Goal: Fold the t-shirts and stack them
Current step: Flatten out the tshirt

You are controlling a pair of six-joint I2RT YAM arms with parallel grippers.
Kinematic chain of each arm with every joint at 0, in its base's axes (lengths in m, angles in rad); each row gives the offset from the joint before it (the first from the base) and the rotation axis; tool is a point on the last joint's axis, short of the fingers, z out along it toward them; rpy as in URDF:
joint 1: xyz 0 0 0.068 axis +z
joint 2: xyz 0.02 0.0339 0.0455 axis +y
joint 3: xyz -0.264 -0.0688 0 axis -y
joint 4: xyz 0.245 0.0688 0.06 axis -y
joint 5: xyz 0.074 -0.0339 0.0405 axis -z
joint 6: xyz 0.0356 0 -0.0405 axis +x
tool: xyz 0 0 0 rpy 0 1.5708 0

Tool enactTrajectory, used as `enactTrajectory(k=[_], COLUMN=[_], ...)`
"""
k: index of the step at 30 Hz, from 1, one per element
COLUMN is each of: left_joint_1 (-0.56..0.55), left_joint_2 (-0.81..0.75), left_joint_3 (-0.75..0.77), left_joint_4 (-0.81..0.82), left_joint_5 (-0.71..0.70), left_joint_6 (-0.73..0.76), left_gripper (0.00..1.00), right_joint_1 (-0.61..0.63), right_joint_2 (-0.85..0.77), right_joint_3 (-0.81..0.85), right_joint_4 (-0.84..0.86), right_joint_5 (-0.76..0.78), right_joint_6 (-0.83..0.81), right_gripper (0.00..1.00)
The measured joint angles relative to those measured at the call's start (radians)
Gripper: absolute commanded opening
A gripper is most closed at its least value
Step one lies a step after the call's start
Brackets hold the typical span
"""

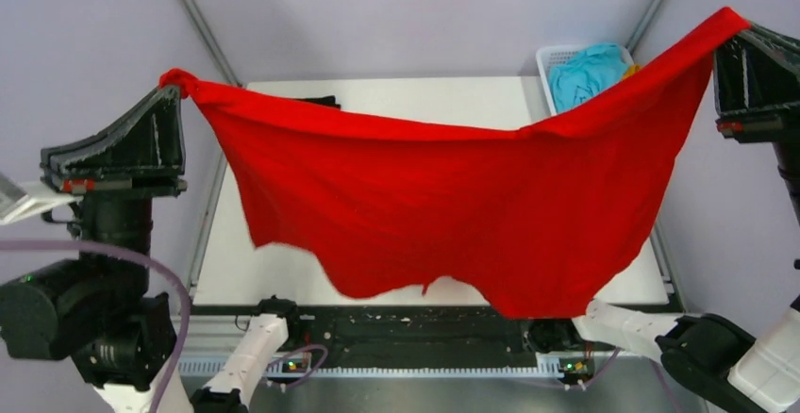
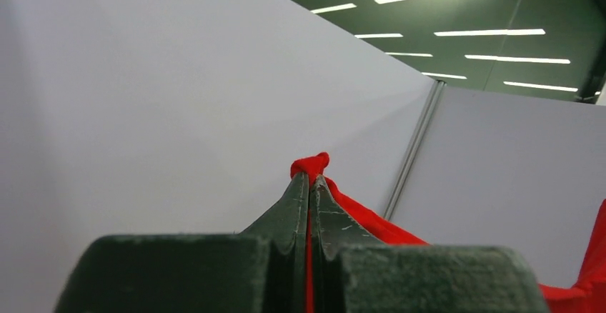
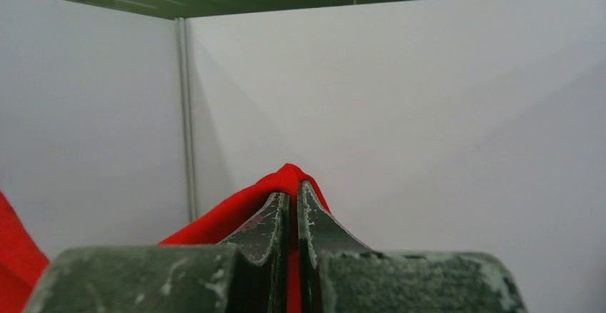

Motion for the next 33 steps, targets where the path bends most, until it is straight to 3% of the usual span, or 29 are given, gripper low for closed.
enactTrajectory(k=[7, 12, 15, 16, 18, 19, 22, 23, 24, 27, 29, 33], left_joint_1=[0.001, 0.001, 0.001, 0.001, 0.001, 0.001, 0.001, 0.001, 0.001, 0.001, 0.001, 0.001], left_joint_2=[0.218, 0.415, 0.572, 0.639, 0.787, 0.869, 1.127, 1.196, 1.277, 1.403, 1.411, 1.360], left_joint_3=[0.042, -0.106, -0.228, -0.262, -0.308, -0.314, -0.264, -0.231, -0.179, -0.092, -0.082, -0.075], left_joint_4=[-0.028, -0.018, -0.014, -0.014, -0.024, -0.037, -0.092, -0.117, -0.153, -0.185, -0.193, -0.187], left_joint_5=[-0.051, -0.113, -0.150, -0.158, -0.171, -0.177, -0.180, -0.177, -0.171, -0.147, -0.129, -0.098], left_joint_6=[0.024, 0.027, 0.016, 0.009, 0.000, -0.006, -0.026, -0.024, -0.033, -0.045, -0.047, -0.046], left_gripper=[0.00, 0.00, 0.01, 0.07, 0.09, 0.17, 0.58, 0.89, 0.98, 0.99, 0.99, 0.99], right_joint_1=[0.000, -0.023, -0.091, -0.121, -0.179, -0.207, -0.269, -0.283, -0.291, -0.307, -0.306, -0.300], right_joint_2=[0.137, 0.305, 0.448, 0.495, 0.586, 0.635, 0.810, 0.885, 0.950, 1.174, 1.309, 1.334], right_joint_3=[-0.039, -0.229, -0.336, -0.384, -0.491, -0.541, -0.617, -0.614, -0.600, -0.483, -0.351, -0.297], right_joint_4=[0.117, 0.313, 0.367, 0.376, 0.387, 0.396, 0.396, 0.400, 0.395, 0.344, 0.274, 0.202], right_joint_5=[0.301, 0.572, 0.618, 0.615, 0.596, 0.580, 0.532, 0.520, 0.513, 0.493, 0.491, 0.486], right_joint_6=[-0.127, -0.265, -0.269, -0.254, -0.212, -0.185, -0.098, -0.068, -0.047, 0.010, 0.051, 0.125], right_gripper=[0.00, 0.00, 0.00, 0.00, 0.00, 0.01, 0.17, 0.28, 0.45, 0.73, 0.97, 0.99])
